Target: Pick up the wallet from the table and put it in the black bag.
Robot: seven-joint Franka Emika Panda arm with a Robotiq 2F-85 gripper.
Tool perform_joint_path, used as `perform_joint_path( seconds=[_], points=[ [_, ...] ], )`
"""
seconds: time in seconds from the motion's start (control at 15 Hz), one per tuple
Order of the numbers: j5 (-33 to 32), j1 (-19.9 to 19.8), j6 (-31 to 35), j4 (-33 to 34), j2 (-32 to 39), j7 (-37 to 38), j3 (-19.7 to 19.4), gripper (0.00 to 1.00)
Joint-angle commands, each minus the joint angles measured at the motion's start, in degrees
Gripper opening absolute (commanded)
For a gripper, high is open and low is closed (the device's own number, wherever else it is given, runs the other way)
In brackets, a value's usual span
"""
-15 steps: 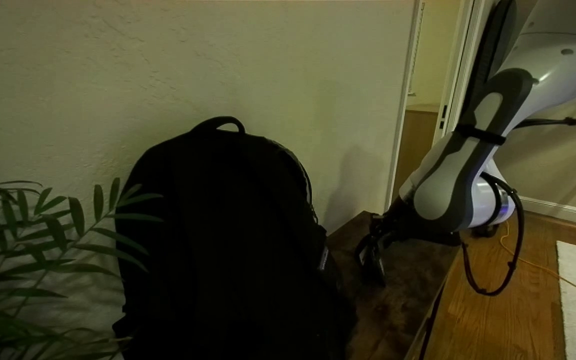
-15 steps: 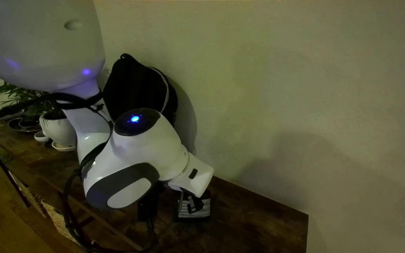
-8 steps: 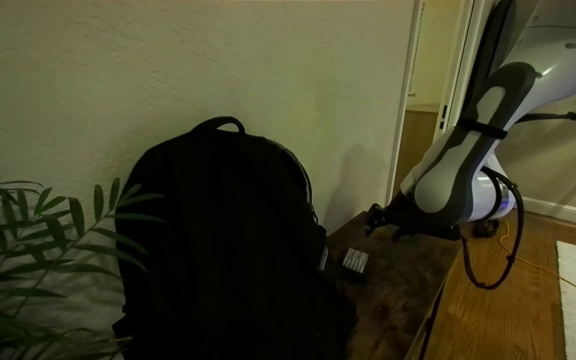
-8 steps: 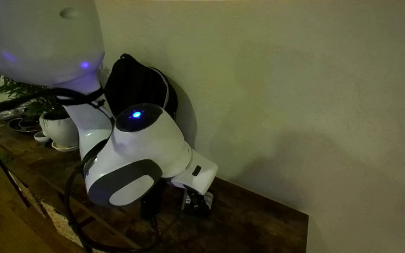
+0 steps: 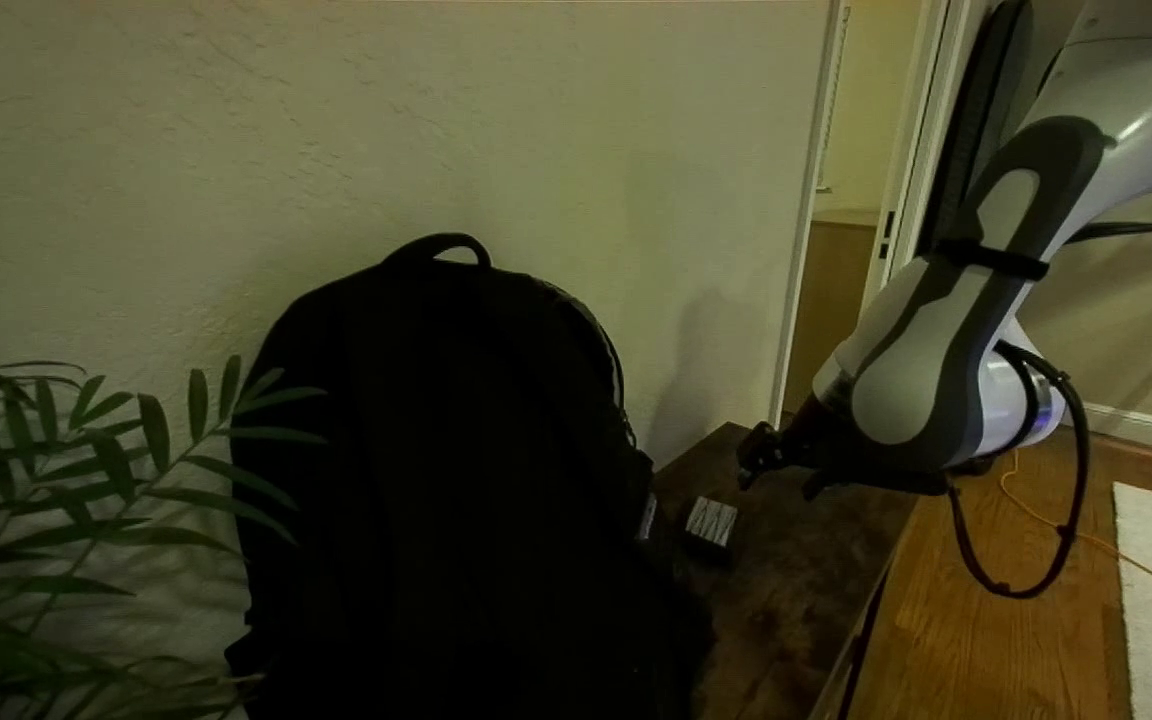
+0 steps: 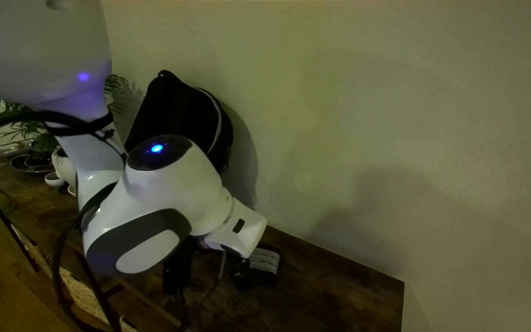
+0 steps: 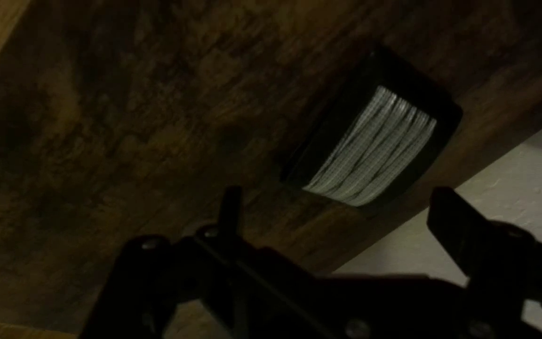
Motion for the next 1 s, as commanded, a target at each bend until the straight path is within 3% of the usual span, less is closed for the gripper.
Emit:
perform_joint_path(
  seconds=[0.0,0.47,0.67,0.87,0.93],
  points=[
    [2.6,8.0,-3.9,-5.4,-4.0,-1.5,-5.1,1.0],
    [7.0,31.9,-9.5,-3.9,-5.4,-4.3,-22.5,1.0],
    [6.4,40.4,-13.5,-2.3,-4.2,-4.1,-29.7,1.0],
    [4.4,46.0,-17.1,-1.8,-3.7,-2.6,-34.6,1.0],
    [4.3,42.2,-13.8,-1.4,-2.9,-2.0,-31.0,1.0]
  ],
)
